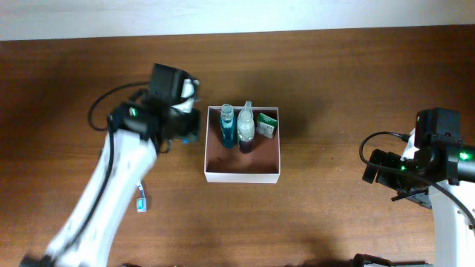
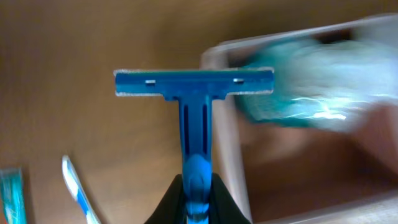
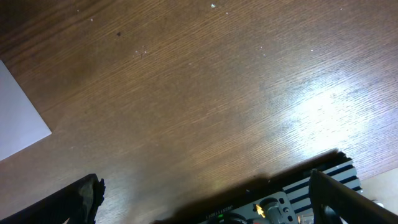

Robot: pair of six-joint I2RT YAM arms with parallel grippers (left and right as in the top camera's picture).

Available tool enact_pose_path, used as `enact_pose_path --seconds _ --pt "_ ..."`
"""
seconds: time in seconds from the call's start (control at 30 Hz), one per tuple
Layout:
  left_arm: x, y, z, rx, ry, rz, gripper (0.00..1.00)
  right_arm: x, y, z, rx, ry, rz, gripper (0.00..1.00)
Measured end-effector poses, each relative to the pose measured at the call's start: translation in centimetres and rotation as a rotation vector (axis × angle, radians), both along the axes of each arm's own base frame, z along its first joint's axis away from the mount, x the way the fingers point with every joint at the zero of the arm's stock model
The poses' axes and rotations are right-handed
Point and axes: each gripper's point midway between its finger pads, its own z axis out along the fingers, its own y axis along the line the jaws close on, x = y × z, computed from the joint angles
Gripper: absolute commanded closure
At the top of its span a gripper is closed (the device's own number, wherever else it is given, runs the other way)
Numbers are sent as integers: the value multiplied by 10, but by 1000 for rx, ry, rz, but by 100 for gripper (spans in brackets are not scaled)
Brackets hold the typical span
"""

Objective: Pack container
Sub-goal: 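Carry the blue razor right and lower it into the box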

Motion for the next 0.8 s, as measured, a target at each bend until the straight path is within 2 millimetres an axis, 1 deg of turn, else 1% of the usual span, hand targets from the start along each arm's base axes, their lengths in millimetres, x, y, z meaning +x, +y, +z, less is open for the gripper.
enact_pose_path --seconds 0.03,0.07,0.1,0.13,0.2,0.23,0.27,0.3,0.43,0.5,0.63,0.7,0.73,0.77,0.8 --pt "-8 -20 20 2 -71 -98 99 0 0 0 0 -1 0 1" --pt "-18 -38 34 14 -122 -202 100 0 0 0 0 -1 1 1" --pt "-25 -50 39 30 -147 -275 99 0 0 0 -1 -2 0 1" --pt "-31 -60 40 55 -162 -352 100 1 0 0 0 -3 0 1" --pt "-41 -80 34 112 -174 -502 100 1 0 0 -1 -3 0 1" --pt "-44 -87 29 139 -170 -562 100 1 0 0 -1 -3 1 1" --pt "-44 -88 28 161 -178 -601 99 1 0 0 -1 -3 1 1" --pt "-47 -98 16 186 -159 -660 100 1 0 0 -1 -3 0 1" --pt "-47 -112 -21 260 -90 -788 100 1 0 0 -1 -3 0 1" --pt "-46 -116 -44 294 -40 -836 100 1 0 0 -1 -3 0 1" --pt "-42 -120 -77 327 26 -879 100 1 0 0 -1 -3 1 1" --pt "-41 -120 -90 343 58 -889 98 1 0 0 -1 -3 0 1" --pt "-41 -120 -94 347 66 -891 95 1 0 0 -1 -3 1 1" --pt "-41 -120 -96 349 72 -891 77 1 0 0 -1 -3 1 1" --pt "-41 -120 -96 350 73 -891 65 1 0 0 -1 -3 1 2"
